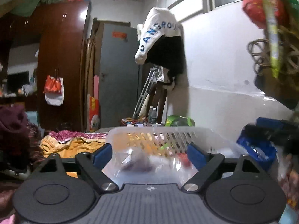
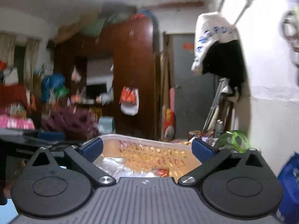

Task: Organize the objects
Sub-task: 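Carry both boxes over the basket and open both grippers, then grasp the purple LU box with the left gripper while the right grasps the bagged white box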

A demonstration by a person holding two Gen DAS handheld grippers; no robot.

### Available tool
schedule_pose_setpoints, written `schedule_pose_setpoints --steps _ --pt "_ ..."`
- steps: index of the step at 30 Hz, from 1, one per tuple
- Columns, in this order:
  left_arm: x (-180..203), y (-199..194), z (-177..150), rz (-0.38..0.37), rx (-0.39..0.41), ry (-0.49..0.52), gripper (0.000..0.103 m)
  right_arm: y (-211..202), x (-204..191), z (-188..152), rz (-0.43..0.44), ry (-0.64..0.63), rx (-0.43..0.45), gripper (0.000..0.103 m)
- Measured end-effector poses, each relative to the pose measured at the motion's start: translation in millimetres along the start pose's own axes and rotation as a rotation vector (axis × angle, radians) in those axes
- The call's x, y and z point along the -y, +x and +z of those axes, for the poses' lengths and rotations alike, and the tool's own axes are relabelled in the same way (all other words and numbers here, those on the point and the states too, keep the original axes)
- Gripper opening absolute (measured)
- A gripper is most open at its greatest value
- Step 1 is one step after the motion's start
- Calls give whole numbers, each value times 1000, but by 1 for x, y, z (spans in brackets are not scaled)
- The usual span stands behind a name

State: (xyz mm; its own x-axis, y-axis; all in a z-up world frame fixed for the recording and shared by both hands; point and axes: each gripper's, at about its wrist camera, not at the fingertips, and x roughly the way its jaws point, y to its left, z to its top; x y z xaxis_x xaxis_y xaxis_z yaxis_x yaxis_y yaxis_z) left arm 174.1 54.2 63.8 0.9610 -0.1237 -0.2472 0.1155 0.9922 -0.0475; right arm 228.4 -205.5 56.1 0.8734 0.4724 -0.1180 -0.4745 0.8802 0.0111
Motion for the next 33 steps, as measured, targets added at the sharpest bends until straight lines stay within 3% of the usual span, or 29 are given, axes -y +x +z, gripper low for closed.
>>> schedule_pose_setpoints --steps 3,9,13,21,23,26,27,30,33 --pt "-5 -18 -27 56 -25 24 100 -27 9 -24 22 42 -21 103" --pt "-19 20 -61 141 -242 6 96 21 19 -72 12 180 -349 103" --pt "-25 33 -70 140 -280 -4 96 46 16 -99 -10 195 -483 103" --pt "-23 46 -80 172 -316 -25 96 58 18 -104 -9 221 -496 102" --pt "-24 47 -81 184 -314 -19 96 58 17 -105 -8 209 -488 92" --pt "-27 46 -79 188 -297 -43 95 60 19 -103 0 208 -481 86" --pt "-28 47 -79 181 -303 -50 92 59 20 -103 5 209 -482 85" --pt "-29 50 -80 126 -315 -69 58 56 20 -102 10 215 -469 81" --pt "-33 48 -80 146 -304 -94 58 53 18 -100 5 200 -451 80"
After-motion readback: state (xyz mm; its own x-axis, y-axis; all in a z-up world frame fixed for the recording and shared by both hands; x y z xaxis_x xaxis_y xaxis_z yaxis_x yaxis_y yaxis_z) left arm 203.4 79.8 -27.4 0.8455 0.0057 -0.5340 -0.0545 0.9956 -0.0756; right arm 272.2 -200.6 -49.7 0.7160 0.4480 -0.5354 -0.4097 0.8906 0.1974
